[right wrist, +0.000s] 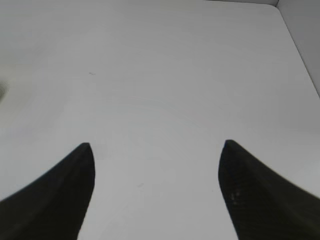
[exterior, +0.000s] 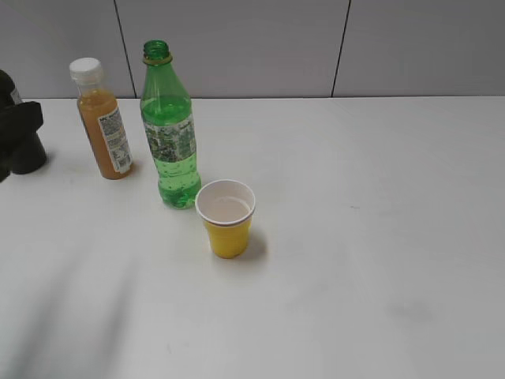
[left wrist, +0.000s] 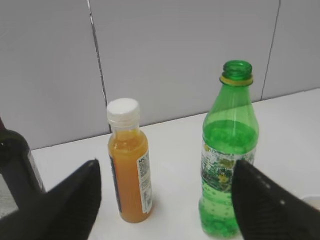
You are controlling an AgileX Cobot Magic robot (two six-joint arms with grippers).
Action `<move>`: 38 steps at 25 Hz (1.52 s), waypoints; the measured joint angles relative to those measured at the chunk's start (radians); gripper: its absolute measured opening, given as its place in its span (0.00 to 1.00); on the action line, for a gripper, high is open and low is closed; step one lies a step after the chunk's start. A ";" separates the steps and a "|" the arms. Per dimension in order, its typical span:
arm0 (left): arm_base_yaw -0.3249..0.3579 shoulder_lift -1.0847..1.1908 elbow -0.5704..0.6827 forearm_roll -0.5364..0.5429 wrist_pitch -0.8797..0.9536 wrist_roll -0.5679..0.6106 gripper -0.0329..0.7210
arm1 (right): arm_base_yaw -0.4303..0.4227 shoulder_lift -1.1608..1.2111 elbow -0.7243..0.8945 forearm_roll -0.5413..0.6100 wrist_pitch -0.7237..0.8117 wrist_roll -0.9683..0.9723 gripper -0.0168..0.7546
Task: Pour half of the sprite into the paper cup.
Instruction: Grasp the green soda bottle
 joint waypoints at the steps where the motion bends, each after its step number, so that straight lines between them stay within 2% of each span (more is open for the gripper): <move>1: 0.000 0.027 0.000 0.015 -0.035 -0.028 0.86 | 0.000 0.000 0.000 0.000 0.000 0.000 0.78; 6: 0.000 0.147 0.000 0.163 -0.152 -0.188 0.86 | 0.000 0.000 0.000 0.000 0.000 0.000 0.78; 18: 0.000 0.418 -0.001 0.346 -0.431 -0.319 0.85 | 0.000 0.000 0.000 0.000 0.000 0.000 0.78; 23: 0.000 0.513 -0.003 0.372 -0.532 -0.328 0.86 | 0.000 0.000 0.000 0.000 0.000 0.000 0.78; 30: 0.000 0.595 -0.003 0.400 -0.605 -0.328 0.95 | 0.000 0.000 0.000 0.000 0.000 0.000 0.78; 38: 0.000 0.676 -0.031 0.400 -0.647 -0.328 0.95 | 0.000 0.000 0.000 0.000 0.000 0.000 0.78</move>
